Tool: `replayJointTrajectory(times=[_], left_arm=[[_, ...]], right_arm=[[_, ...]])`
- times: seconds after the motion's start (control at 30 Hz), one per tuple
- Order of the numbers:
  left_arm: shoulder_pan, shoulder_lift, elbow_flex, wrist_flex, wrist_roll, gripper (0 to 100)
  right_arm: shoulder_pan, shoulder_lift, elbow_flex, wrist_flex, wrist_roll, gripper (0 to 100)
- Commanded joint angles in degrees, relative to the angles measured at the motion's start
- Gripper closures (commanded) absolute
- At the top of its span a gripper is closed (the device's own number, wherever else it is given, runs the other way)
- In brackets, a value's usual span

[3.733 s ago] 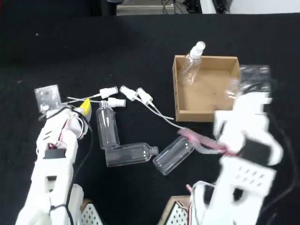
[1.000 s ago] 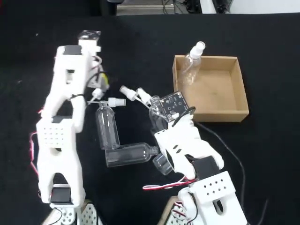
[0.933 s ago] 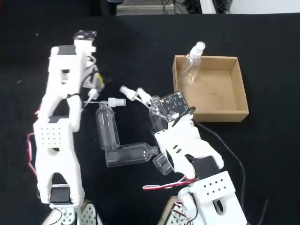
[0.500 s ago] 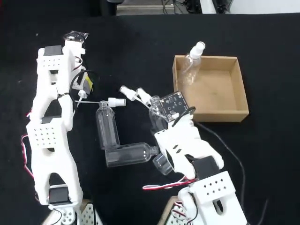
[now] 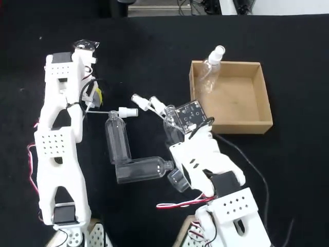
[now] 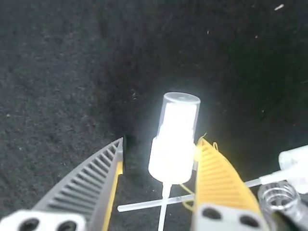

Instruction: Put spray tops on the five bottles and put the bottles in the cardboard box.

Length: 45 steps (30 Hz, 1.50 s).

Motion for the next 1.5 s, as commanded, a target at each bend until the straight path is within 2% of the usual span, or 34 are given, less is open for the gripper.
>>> replayJointTrajectory(times=[0.0,0.17,0.33,0.57,0.63,0.73,0.8,0.9,1.07,1.27,1.47], left_arm=[[1.54,0.26,-8.92,3.43,-0.44,77],[2.33,1.41,-12.26,4.22,-0.53,77],[3.21,5.71,-12.53,6.15,-6.95,77],[2.86,7.74,-12.62,6.77,-7.30,77],[3.21,7.65,-12.62,6.77,-7.30,81],[3.38,7.65,-12.97,6.86,-7.30,98],[3.38,7.65,-14.64,9.67,-7.30,94],[3.47,7.65,-19.82,14.86,-7.12,98],[1.27,3.34,-25.01,14.68,0.09,97],[1.27,-10.20,-21.14,14.77,11.60,97],[1.36,-26.64,-17.45,13.80,15.91,97]], right_arm=[[-0.26,-1.45,-0.40,-1.41,0.09,98.8],[-0.26,-1.45,-0.40,-1.41,0.09,98.8],[-0.26,-1.45,-0.40,-1.41,0.09,98.8],[-0.26,-1.45,-0.40,-1.41,0.09,98.8],[-0.26,-1.45,-0.40,-1.41,0.09,98.8],[-0.26,-1.45,-0.40,-1.41,0.09,98.8],[-0.26,-1.45,-0.40,-1.41,0.09,98.8],[-0.26,-1.45,-0.40,-1.58,0.09,98.8],[-0.35,-1.45,-0.40,-1.76,0.00,98.8],[-0.62,-1.54,-0.40,-1.93,-0.35,98.8],[-0.62,-1.54,-0.40,-1.93,-0.44,98.8]])
